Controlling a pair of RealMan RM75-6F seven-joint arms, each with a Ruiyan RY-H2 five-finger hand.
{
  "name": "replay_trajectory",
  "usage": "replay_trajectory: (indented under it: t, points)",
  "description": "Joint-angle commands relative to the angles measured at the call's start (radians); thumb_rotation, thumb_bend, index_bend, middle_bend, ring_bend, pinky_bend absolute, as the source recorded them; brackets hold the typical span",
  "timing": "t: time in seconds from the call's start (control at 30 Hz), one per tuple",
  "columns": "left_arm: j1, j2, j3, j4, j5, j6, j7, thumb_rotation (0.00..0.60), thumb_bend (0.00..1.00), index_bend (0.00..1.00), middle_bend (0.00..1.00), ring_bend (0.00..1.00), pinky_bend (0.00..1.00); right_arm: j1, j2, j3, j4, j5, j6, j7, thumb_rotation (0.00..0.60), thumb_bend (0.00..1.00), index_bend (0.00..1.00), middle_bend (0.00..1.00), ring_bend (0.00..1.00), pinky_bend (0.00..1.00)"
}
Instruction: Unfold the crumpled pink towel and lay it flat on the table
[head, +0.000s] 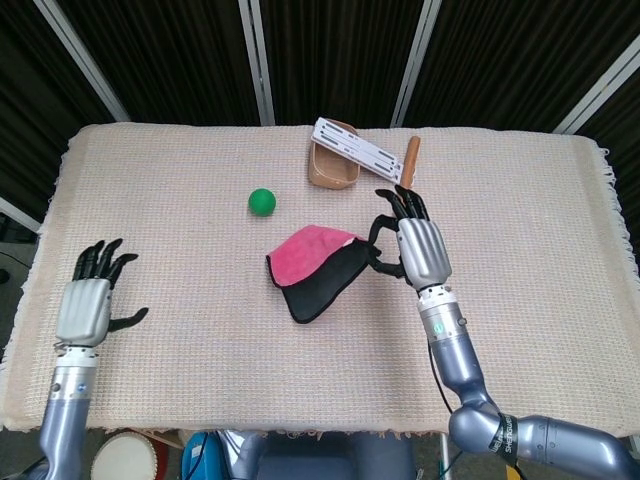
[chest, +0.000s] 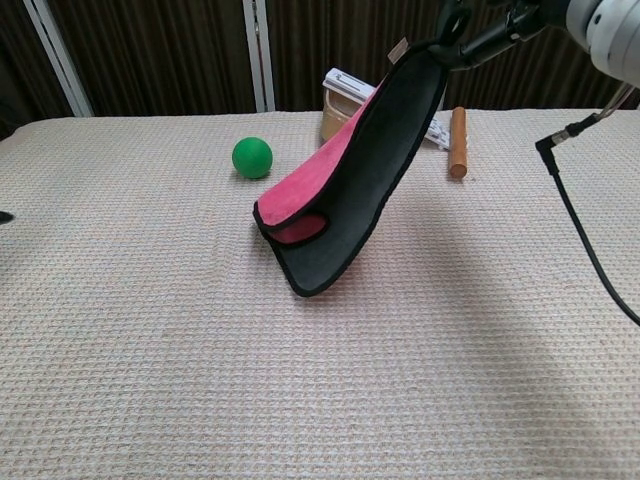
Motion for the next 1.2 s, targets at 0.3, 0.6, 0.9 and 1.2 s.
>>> replay_trajectory:
  t: [0.3,0.6,0.9,1.2]
  points:
    - [-0.17,-0.279,-0.059,0.182,-0.044,-0.074,0.029,0.6,0.1,0.21,0.07,0.0,0.03,0.07,0.009,0.029,-0.014,0.067,0.034,-0.077,0.6,0.51,0.63,0.18,0.0,0.0]
    - [-0.253,-0.472,-0.048,0.427,0.014,-0.071,-0.077,0.6,0.1,0.06,0.01,0.0,0.03,0.102,-0.008,0.01,-0.015,0.104,0.071,-0.12,0.6,0.51,0.63,0.17,0.0,0.0]
    - [-0.343,-0.65,-0.065,0.67,0.077,-0.043,-0.192,0.6,0.11,0.02,0.0,0.0,0.03,0.109,-0.007,-0.004,-0.02,0.122,0.092,-0.112,0.6,0.51,0.63,0.17,0.0,0.0]
    - [-0.419,-0.728,-0.094,0.799,0.085,-0.063,-0.234,0.6,0.12,0.02,0.0,0.0,0.03,0.115,0.012,-0.012,-0.053,0.118,0.117,-0.122,0.6,0.51,0.63,0.17,0.0,0.0]
